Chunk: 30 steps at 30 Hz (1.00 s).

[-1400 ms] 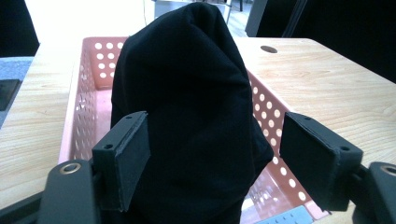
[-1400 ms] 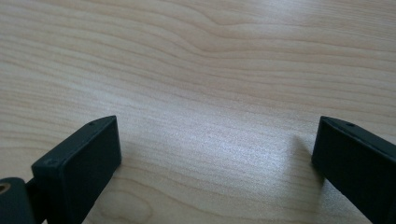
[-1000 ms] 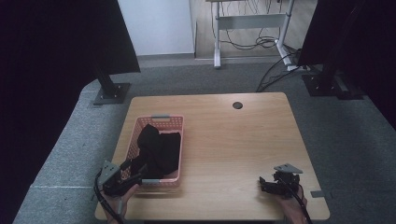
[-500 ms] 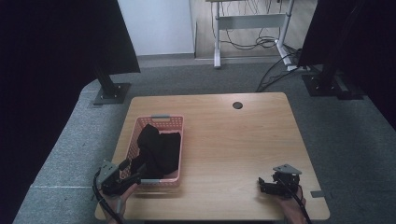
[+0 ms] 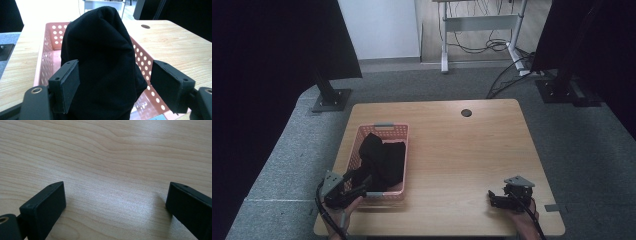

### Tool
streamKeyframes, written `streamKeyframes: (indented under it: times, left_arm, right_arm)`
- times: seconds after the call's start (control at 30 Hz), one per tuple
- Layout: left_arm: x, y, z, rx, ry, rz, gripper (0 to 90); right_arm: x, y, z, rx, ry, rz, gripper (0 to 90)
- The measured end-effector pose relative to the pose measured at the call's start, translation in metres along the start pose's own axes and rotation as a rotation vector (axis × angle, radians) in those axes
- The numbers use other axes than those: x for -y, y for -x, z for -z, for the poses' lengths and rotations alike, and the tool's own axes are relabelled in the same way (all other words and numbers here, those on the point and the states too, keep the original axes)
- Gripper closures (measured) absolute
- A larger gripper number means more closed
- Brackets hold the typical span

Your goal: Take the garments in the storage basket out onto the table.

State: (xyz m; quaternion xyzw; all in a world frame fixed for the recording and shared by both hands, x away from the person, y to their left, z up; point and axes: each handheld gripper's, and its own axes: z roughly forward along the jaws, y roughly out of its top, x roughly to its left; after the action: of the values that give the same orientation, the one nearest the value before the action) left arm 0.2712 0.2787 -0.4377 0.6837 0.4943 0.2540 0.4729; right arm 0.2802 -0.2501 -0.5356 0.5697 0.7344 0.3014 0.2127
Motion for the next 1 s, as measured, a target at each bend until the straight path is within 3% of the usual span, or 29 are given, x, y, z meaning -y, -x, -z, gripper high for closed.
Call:
streamKeyframes:
  times: [1.0]
  left_arm:
    - [-0.004,0.009,-0.024,-0.007,-0.041,-0.024,22.5]
  right_arm:
    - [0.0,0.0,0.0,0.003,0.0,-0.002,2.3]
